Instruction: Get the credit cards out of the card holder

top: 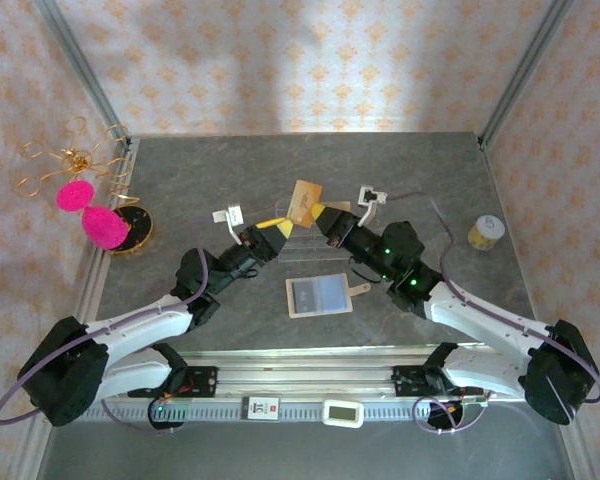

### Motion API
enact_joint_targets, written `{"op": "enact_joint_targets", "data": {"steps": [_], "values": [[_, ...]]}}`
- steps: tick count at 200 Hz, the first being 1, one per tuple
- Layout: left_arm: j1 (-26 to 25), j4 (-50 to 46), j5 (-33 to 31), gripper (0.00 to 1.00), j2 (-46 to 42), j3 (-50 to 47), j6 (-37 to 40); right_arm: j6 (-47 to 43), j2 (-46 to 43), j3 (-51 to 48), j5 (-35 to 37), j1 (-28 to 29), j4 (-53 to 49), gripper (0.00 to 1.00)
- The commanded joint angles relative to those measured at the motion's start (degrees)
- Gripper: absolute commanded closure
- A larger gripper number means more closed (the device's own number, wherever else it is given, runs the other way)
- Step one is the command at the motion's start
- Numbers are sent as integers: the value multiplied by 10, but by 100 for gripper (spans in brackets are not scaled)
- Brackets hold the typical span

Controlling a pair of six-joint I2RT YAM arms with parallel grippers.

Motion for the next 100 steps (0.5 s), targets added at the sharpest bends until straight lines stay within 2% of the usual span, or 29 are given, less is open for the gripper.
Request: {"op": "enact_joint_targets", "data": {"steps": [1,58,70,84,94,100], "values": [[2,70,26,51,9,1,-16,2,7,9,-12,11,36,100],[3,58,21,76,4,3,-9,-3,23,10,-13,24,19,100],[3,47,20,84,0,4,-4,-6,26,7,-17,27,11,100],[6,31,22,100,-1,8,3,-10,27,10,-21,29,-11,100],[11,18,29,100,-2,12,6,-19,25,16,-15,29,-50,100],[16,4,37,100,-5,16,10,-27,19,20,-6,29,-80,96]]}}
